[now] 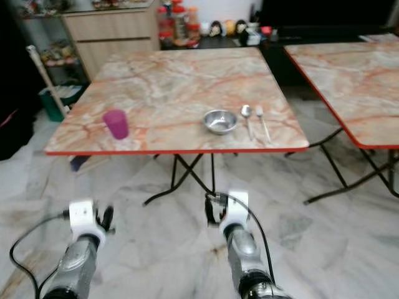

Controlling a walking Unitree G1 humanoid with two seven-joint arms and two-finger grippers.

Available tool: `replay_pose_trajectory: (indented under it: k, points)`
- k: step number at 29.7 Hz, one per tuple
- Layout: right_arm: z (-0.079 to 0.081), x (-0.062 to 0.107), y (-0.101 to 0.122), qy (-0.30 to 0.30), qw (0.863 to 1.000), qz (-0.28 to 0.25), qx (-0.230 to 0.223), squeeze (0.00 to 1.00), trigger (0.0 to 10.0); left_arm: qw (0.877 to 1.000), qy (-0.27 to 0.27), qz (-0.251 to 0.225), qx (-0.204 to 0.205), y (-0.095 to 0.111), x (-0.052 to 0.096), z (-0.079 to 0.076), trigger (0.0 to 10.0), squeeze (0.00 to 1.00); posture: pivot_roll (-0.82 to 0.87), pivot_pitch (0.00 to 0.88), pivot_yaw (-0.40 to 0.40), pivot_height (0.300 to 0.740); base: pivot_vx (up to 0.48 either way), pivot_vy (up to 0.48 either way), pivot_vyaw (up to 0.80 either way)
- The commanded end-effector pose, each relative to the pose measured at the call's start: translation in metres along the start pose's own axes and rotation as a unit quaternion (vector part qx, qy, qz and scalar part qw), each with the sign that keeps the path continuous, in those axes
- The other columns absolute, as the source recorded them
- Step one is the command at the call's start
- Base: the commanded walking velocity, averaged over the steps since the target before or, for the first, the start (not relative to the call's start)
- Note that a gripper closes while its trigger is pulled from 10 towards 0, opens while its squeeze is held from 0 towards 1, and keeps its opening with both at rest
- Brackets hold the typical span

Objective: Setting the table

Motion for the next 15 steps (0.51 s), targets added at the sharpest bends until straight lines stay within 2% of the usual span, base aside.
replay_pose_trajectory:
  k: [1, 3, 4, 6, 7, 9, 11, 12, 15]
  points:
    - [0.001, -0.004, 0.019, 0.005, 0.999, -0.036, 0.017, 0.0, 10.0, 0.999, -0.014, -0.031, 0.004, 0.016, -0.004, -0.012, 10.0, 0.0, 0.03, 0.0, 0.048, 0.732, 0.0, 0.0, 0.0]
    - [0.005, -0.008, 0.046, 0.01, 0.996, -0.082, 0.026, 0.0, 10.0, 0.998, -0.023, -0.063, 0.007, 0.034, -0.007, -0.024, 10.0, 0.0, 0.02, 0.0, 0.038, 0.732, 0.0, 0.0, 0.0]
    - [0.005, -0.008, 0.046, 0.01, 0.996, -0.082, 0.026, 0.0, 10.0, 0.998, -0.023, -0.063, 0.007, 0.034, -0.007, -0.024, 10.0, 0.0, 0.02, 0.0, 0.038, 0.732, 0.0, 0.0, 0.0]
    - [0.005, -0.011, 0.081, 0.0, 0.99, -0.137, 0.031, 0.0, 10.0, 0.994, -0.039, -0.105, -0.004, 0.054, -0.008, -0.038, 10.0, 0.0, 0.02, 0.0, 0.024, 0.732, 0.0, 0.0, 0.0]
    - [0.005, -0.011, 0.081, 0.0, 0.99, -0.137, 0.031, 0.0, 10.0, 0.994, -0.039, -0.105, -0.004, 0.054, -0.008, -0.038, 10.0, 0.0, 0.02, 0.0, 0.024, 0.732, 0.0, 0.0, 0.0]
    - [0.004, -0.012, 0.106, -0.012, 0.984, -0.174, 0.042, 0.0, 10.0, 0.99, -0.051, -0.133, -0.011, 0.069, -0.006, -0.05, 10.0, 0.0, 0.01, 0.0, 0.016, 0.732, 0.0, 0.0, 0.0]
    - [0.005, -0.012, 0.123, -0.012, 0.98, -0.196, 0.029, 0.0, 10.0, 0.988, -0.051, -0.148, -0.007, 0.079, -0.006, -0.055, 10.0, 0.0, 0.0, 0.0, 0.013, 0.732, 0.24, 0.0, 0.0]
    - [0.008, -0.013, 0.134, -0.013, 0.977, -0.211, 0.037, 0.0, 10.0, 0.986, -0.057, -0.156, -0.005, 0.085, -0.008, -0.061, 10.0, 0.0, 0.0, 0.0, 0.008, 0.732, 0.274, 0.0, 0.0]
    - [0.011, -0.016, 0.143, -0.01, 0.976, -0.216, 0.021, 0.0, 10.0, 0.986, -0.061, -0.157, -0.004, 0.088, -0.012, -0.066, 10.0, 0.0, 0.0, 0.0, 0.0, 0.732, 0.296, 0.0, 0.0]
Point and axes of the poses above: a point about 5 cm out from each wrist's last joint towards the gripper, its own x axis pointing back from the gripper into the wrist, its own y axis along the axis of the wrist's last joint, z = x × y, the point moved 6 cm from there along -x, pointing out of the wrist towards the gripper, and after that the axes turned 9 degrees about x, right-handed, at the moved point
